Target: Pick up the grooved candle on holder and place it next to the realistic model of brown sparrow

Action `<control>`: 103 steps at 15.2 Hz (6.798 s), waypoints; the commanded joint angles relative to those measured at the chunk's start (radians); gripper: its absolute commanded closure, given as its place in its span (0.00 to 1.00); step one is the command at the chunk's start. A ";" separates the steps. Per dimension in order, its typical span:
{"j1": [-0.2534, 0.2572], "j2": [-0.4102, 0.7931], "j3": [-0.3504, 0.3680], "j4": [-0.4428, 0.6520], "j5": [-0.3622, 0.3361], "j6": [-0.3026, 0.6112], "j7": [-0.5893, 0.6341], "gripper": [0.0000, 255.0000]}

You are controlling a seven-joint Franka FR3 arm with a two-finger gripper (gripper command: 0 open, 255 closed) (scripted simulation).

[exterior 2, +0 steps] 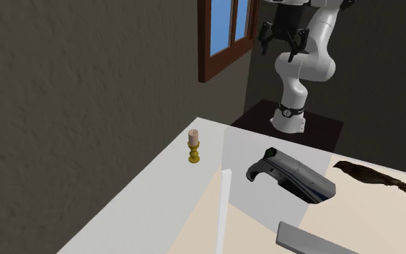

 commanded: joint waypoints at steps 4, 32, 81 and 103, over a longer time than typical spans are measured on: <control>-0.007 0.086 -0.027 0.001 -0.010 0.093 -0.014 0.00; -0.069 1.011 -0.172 0.479 0.135 0.583 -0.206 0.00; -0.067 0.939 -0.177 0.662 0.119 0.329 -0.202 1.00; 0.064 0.808 -0.081 0.647 0.090 0.210 0.028 1.00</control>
